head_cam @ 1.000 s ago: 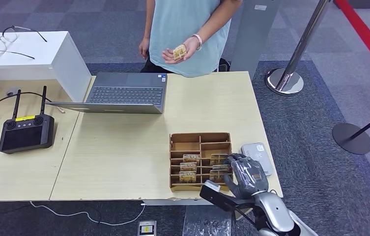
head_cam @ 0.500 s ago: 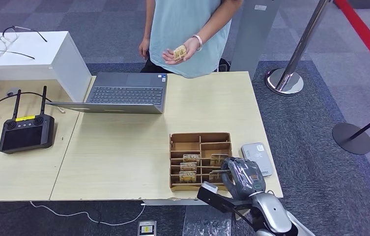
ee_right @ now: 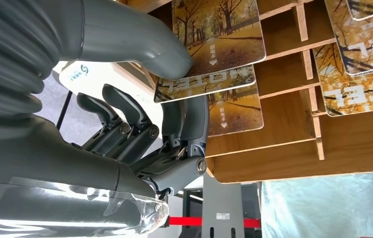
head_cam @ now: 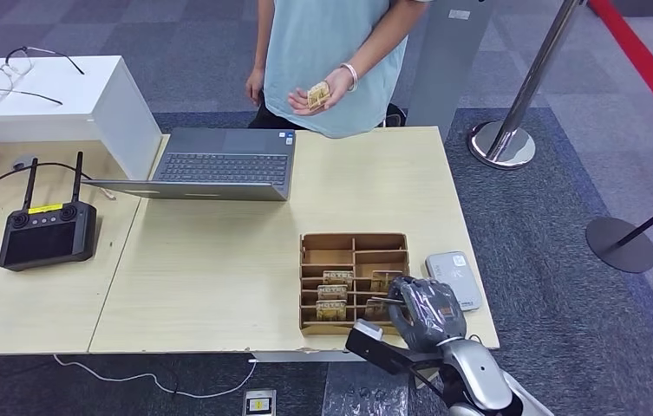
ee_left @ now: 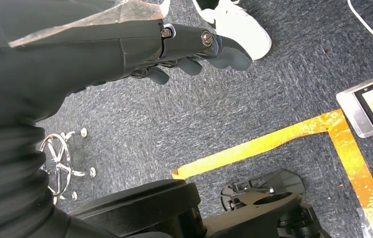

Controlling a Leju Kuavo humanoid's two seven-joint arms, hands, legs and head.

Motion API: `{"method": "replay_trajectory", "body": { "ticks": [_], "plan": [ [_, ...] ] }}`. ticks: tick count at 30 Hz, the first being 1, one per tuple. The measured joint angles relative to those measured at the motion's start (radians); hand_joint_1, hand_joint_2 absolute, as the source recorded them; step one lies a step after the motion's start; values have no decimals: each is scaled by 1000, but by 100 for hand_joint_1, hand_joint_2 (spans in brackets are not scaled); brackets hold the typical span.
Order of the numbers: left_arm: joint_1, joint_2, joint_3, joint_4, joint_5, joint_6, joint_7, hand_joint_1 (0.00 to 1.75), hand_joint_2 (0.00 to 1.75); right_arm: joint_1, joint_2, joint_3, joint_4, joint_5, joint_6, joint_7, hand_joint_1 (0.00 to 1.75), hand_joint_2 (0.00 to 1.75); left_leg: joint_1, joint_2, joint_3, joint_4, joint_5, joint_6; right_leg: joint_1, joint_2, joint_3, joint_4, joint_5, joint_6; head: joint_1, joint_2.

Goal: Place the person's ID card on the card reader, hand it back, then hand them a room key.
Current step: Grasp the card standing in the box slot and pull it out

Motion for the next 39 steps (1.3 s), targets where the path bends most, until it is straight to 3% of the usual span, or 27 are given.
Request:
{"method": "replay_trajectory", "body": {
  "ticks": [39],
  "plan": [
    [0, -1, -1, 0, -11, 0, -10, 0, 175, -152, 9, -20, -60, 39, 102, -18, 175, 175, 0, 0, 0, 0, 0, 0, 0, 0, 0, 0, 0, 0, 0, 0]
  ]
}}
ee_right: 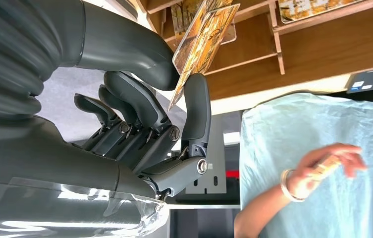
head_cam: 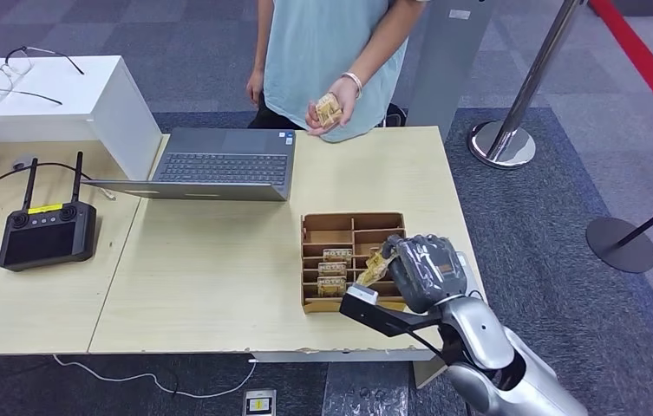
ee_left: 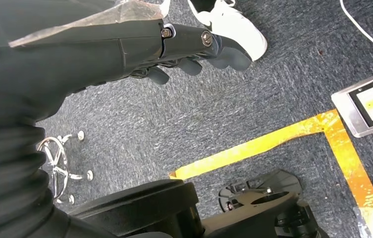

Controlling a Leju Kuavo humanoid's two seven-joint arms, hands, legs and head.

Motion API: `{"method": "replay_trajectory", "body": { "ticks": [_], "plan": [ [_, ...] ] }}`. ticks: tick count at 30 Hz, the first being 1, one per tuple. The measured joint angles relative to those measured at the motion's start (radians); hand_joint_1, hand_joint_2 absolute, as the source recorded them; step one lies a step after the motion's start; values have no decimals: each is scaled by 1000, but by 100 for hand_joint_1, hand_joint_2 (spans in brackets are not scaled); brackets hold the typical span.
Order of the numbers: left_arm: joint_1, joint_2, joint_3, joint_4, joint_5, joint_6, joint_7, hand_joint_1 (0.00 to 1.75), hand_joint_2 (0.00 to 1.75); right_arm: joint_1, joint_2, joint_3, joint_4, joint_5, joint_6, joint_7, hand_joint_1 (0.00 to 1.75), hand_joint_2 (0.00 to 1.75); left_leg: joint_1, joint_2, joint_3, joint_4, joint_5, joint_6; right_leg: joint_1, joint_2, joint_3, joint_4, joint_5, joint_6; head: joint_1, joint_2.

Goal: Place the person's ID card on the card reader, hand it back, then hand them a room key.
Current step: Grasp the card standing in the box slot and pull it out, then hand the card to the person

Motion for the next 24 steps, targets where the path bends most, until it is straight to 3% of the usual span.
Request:
{"method": "replay_trajectory", "body": {
  "ticks": [24],
  "plan": [
    [0, -1, -1, 0, -5, 0, -5, 0, 175, -110, 2, -1, -1, -27, -6, 0, 175, 175, 0, 0, 0, 0, 0, 0, 0, 0, 0, 0, 0, 0, 0, 0]
  ]
}}
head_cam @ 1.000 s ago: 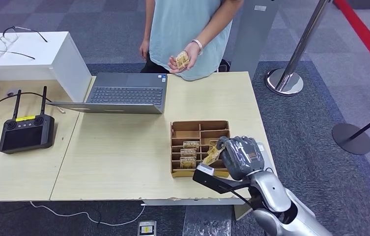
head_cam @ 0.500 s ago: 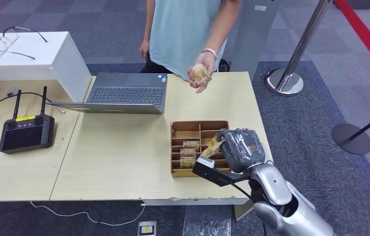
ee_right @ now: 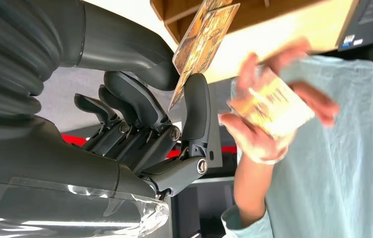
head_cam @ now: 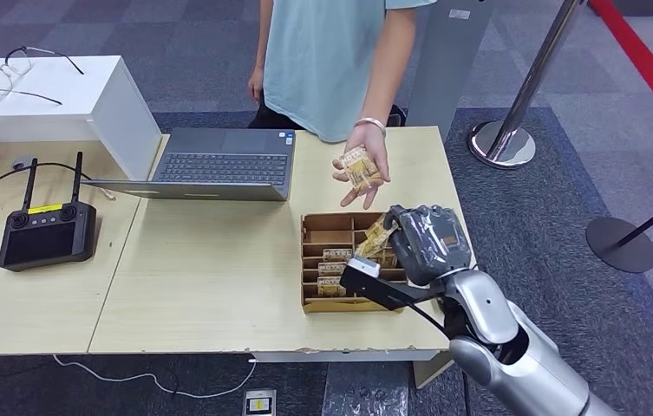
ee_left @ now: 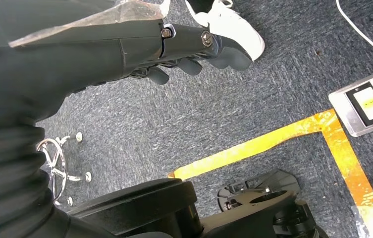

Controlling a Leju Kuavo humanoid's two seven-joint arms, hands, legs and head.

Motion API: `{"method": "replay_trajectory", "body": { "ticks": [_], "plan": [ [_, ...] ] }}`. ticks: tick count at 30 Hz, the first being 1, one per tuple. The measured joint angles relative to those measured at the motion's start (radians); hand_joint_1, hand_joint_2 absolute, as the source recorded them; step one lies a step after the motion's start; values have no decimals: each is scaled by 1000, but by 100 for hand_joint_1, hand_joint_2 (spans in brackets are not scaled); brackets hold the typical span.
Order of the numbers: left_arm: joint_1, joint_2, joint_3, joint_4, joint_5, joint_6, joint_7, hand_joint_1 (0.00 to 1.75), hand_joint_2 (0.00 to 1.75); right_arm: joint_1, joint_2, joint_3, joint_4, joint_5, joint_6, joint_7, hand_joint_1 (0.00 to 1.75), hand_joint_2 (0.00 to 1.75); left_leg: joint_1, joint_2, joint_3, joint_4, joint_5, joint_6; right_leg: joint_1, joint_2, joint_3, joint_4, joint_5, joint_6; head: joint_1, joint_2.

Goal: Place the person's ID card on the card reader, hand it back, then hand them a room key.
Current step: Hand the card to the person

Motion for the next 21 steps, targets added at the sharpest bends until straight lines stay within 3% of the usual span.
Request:
{"method": "replay_trajectory", "body": {
  "ticks": [21],
  "plan": [
    [0, -2, -1, 0, -8, 3, -12, 0, 175, -184, 17, 4, 0, -18, 42, 2, 175, 175, 0, 0, 0, 0, 0, 0, 0, 0, 0, 0, 0, 0, 0, 0]
  ]
}}
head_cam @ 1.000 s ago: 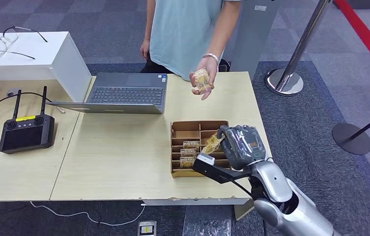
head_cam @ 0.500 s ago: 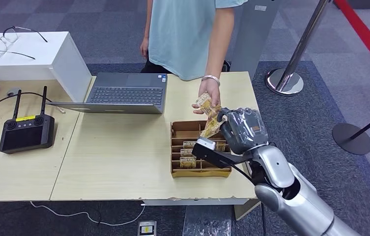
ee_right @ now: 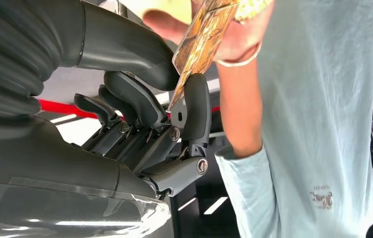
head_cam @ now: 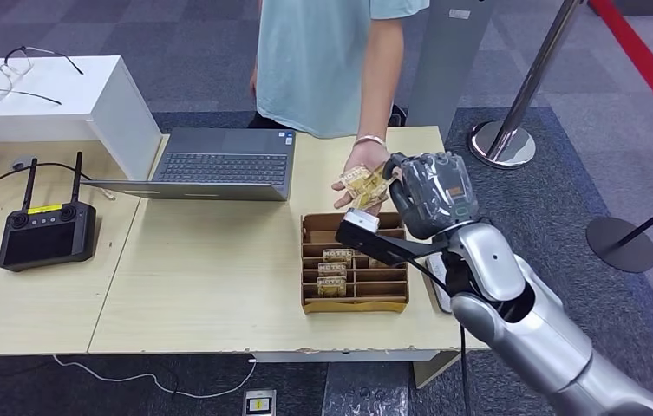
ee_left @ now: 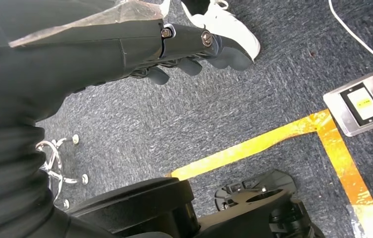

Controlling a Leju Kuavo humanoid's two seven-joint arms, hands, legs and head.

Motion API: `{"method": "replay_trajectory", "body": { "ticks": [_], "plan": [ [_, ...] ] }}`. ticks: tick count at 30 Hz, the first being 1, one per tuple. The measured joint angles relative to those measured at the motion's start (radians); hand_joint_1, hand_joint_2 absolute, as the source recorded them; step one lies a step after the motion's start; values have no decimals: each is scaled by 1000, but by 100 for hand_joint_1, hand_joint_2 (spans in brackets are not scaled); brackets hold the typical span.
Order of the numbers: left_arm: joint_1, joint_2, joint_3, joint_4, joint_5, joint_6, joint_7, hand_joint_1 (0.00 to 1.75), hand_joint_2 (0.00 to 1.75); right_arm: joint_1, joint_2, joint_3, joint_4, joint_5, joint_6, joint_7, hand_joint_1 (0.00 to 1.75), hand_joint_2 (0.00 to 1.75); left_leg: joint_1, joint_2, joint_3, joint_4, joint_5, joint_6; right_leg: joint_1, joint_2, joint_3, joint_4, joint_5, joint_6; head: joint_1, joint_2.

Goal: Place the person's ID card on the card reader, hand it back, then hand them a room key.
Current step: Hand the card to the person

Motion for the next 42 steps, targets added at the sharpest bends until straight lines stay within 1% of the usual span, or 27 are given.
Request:
{"method": "replay_trajectory", "body": {
  "ticks": [13, 20, 21, 22, 24, 25, 26, 28, 30, 42],
  "plan": [
    [0, -1, 0, 0, -4, 1, -1, 0, 175, -85, 6, 19, 10, -26, 20, 0, 175, 175, 0, 0, 0, 0, 0, 0, 0, 0, 0, 0, 0, 0, 0, 0],
    [0, -1, 0, 0, -4, 3, -1, 0, 175, -104, 6, 30, 26, -24, 19, 5, 175, 175, 0, 0, 0, 0, 0, 0, 0, 0, 0, 0, 0, 0, 0, 0],
    [0, -2, 0, 0, -3, 3, -1, 0, 175, -105, 6, 32, 28, -24, 19, 7, 168, 175, 0, 0, 0, 0, 0, 0, 0, 0, 0, 0, 0, 0, 0, 0],
    [0, -2, 0, 0, -3, 3, -1, 0, 175, -105, 6, 34, 30, -23, 19, 8, 137, 175, 0, 0, 0, 0, 0, 0, 0, 0, 0, 0, 0, 0, 0, 0],
    [0, -3, 0, 0, -3, 3, -1, 0, 175, -105, 6, 39, 35, -21, 18, 10, 66, 175, 0, 0, 0, 0, 0, 0, 0, 0, 0, 0, 0, 0, 0, 0],
    [0, -3, 0, 0, -2, 3, -1, 0, 175, -105, 6, 41, 37, -19, 18, 11, 35, 175, 0, 0, 0, 0, 0, 0, 0, 0, 0, 0, 0, 0, 0, 0],
    [0, -3, 0, 0, -2, 3, -1, 0, 175, -105, 5, 43, 39, -16, 17, 12, 24, 175, 0, 0, 0, 0, 0, 0, 0, 0, 0, 0, 0, 0, 0, 0],
    [0, -4, 0, 0, -2, 3, 0, 0, 175, -104, 5, 46, 44, -11, 17, 15, 11, 175, 0, 0, 0, 0, 0, 0, 0, 0, 0, 0, 0, 0, 0, 0],
    [0, -5, 0, 0, -2, 3, 2, 0, 175, -104, 4, 47, 47, -8, 15, 18, 5, 175, 0, 0, 0, 0, 0, 0, 0, 0, 0, 0, 0, 0, 0, 0],
    [0, -6, 0, 0, -2, 3, 5, 0, 175, -103, -8, 47, 51, 7, 7, 28, 4, 175, 0, 0, 0, 0, 0, 0, 0, 0, 0, 0, 0, 0, 0, 0]
  ]
}}
